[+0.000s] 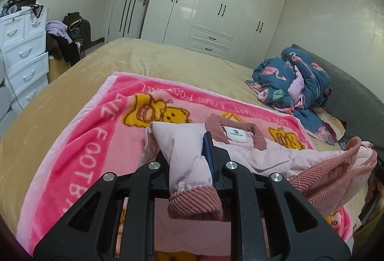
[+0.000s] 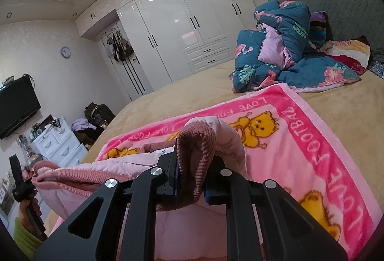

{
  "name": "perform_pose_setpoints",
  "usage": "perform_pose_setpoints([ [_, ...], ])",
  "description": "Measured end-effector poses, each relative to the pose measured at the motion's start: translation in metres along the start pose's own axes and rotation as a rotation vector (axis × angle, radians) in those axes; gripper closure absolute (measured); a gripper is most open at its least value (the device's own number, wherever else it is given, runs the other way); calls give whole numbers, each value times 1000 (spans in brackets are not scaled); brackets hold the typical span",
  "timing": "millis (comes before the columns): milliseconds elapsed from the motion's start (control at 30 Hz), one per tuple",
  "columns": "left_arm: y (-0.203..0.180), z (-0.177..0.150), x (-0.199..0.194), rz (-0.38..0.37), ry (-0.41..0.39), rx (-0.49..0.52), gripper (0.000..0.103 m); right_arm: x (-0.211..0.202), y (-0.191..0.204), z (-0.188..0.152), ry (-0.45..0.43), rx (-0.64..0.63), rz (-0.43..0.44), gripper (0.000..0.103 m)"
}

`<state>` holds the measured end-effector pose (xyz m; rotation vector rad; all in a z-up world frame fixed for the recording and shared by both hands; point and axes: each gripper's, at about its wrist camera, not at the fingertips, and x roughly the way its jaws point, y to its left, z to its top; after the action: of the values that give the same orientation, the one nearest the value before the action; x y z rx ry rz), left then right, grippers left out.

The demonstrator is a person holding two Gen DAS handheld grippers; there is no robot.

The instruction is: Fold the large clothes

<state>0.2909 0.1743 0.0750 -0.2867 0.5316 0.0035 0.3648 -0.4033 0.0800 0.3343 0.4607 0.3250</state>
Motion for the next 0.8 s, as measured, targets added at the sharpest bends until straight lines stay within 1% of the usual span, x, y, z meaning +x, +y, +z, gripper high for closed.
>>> perform_pose_setpoints([
  [333,7,0,17,3,2,-10,91,24,1,2,5,-23,-41,89],
  [467,9,0,26,3,16,-7,91,32,0,2,5,-21,-51,89],
  [600,10,-3,38,18,34,-8,90,43,-1,0,19,-10,-68,89],
  [800,18,-5,51,21,54,-21,90,56,2,-3,31,-28,-86,89],
])
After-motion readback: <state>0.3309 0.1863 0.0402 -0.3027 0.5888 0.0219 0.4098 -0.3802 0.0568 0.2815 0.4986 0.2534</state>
